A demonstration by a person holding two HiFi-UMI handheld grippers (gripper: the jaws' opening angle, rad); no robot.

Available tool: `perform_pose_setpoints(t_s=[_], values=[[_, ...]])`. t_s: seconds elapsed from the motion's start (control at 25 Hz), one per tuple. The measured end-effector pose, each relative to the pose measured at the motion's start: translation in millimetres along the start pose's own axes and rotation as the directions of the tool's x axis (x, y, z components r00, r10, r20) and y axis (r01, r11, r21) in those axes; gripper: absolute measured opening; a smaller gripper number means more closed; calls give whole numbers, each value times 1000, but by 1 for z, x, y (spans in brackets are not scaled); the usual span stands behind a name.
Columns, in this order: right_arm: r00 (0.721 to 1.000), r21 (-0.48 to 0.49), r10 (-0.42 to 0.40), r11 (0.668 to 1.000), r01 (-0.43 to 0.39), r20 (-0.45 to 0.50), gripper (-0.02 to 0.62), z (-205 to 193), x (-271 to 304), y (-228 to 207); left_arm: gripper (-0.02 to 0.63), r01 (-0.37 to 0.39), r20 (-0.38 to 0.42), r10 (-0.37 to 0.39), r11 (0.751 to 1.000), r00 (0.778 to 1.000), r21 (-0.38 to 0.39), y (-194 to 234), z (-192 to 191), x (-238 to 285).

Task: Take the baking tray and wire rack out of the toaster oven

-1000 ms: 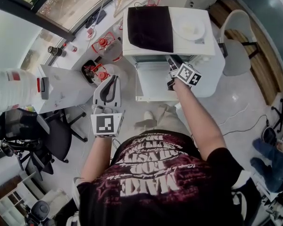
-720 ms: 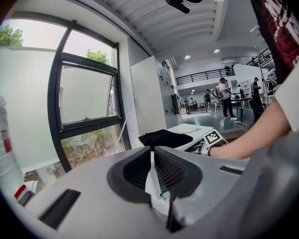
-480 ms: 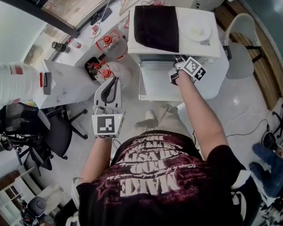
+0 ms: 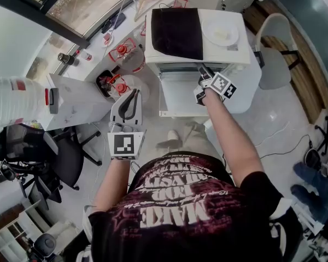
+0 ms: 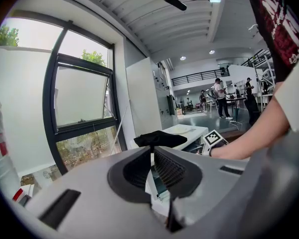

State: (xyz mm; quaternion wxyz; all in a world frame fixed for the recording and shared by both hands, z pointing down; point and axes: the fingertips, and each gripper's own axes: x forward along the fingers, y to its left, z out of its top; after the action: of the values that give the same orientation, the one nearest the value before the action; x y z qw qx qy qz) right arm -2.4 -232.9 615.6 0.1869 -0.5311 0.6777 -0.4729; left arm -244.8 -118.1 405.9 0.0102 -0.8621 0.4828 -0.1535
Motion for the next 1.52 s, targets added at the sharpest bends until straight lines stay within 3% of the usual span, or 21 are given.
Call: perform_pose_setpoints(t_s=[0.4, 0.72, 0.96, 1.12, 1.52], values=[[1000, 55, -6, 998, 5, 8, 127, -11, -19, -1, 25, 3, 1, -3, 1000, 1000, 4, -4, -3, -2], [1000, 98, 8, 995, -8, 1, 196, -14, -5, 0, 25, -21, -9, 21, 1000, 1000, -3, 1, -5, -9], [1000, 114, 0, 993, 0, 1, 199, -13, 8, -6, 25, -31, -24, 32, 999, 999, 7, 1, -11, -15], [1000, 73, 17, 997, -16, -11, 130, -12, 10, 2, 25, -33, -22, 34, 999, 999, 9, 4, -10, -17], [999, 108, 19, 994, -14, -44, 121, -30, -12, 5, 25, -10, -5, 10, 1000, 1000, 8, -2, -7, -14]])
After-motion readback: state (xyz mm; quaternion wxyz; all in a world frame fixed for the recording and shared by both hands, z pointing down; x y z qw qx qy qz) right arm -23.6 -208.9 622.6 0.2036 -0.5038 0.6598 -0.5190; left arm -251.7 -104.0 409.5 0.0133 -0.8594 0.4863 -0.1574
